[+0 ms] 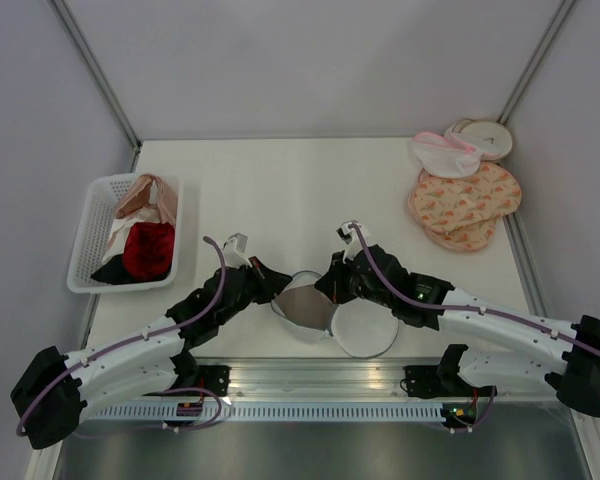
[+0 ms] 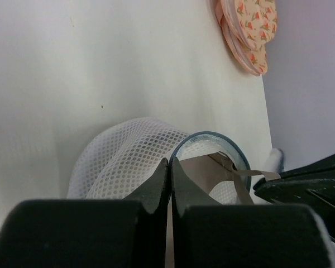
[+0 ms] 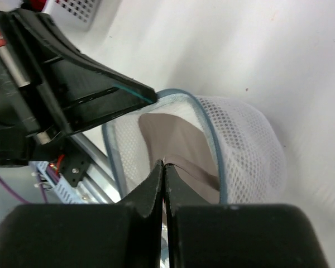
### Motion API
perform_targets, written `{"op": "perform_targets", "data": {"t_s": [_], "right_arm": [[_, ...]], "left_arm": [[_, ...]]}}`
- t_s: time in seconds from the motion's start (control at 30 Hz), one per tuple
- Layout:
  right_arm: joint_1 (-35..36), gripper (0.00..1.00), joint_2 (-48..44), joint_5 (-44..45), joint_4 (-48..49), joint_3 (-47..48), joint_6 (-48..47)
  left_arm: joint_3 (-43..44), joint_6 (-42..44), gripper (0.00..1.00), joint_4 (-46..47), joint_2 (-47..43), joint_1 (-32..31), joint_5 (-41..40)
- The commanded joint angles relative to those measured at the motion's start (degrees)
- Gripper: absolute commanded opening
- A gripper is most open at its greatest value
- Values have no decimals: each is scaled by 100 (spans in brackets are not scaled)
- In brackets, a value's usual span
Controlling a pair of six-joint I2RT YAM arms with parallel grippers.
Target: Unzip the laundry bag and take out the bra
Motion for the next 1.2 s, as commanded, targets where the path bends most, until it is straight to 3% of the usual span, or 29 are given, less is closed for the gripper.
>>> {"op": "perform_targets", "data": {"t_s": [0.0, 0.23, 0.27, 0.43, 0.63, 0.67, 0.77, 0.8, 0.9, 1.0, 1.17], "right_arm": [[29, 0, 531, 344, -368, 707, -286], [319, 4, 990, 177, -765, 840, -120], [372, 0, 991, 273, -800, 831, -67], [574, 0, 894, 738, -931, 751, 153], [583, 0, 1745, 1634, -1626, 1190, 214], [583, 17, 2077, 1862, -1731, 1252, 206], [583, 39, 2632, 1900, -1566, 1428, 101], [583, 59, 2739, 1821, -1522, 1455, 74], [592, 76, 2994, 1655, -1302, 1551, -5], [583, 83, 3161, 1548, -1240, 1595, -49], [574, 80, 3810, 1750, -1433, 1692, 30]], "left_arm": [[71, -50, 2, 294, -52, 32, 75], [115, 2, 2, 241, -210, 23, 40], [106, 2, 2, 224, -227, 23, 40], [88, -32, 2, 206, -210, 32, 57], [44, -77, 2, 338, -201, 23, 119], [36, -77, 2, 347, -184, 23, 127], [27, -85, 2, 382, -175, 23, 171], [9, -94, 2, 382, -175, 23, 180], [-43, -94, 2, 391, -184, 23, 180], [-122, -129, 2, 426, -201, 23, 180], [-324, -261, 2, 575, -184, 23, 206]]}}
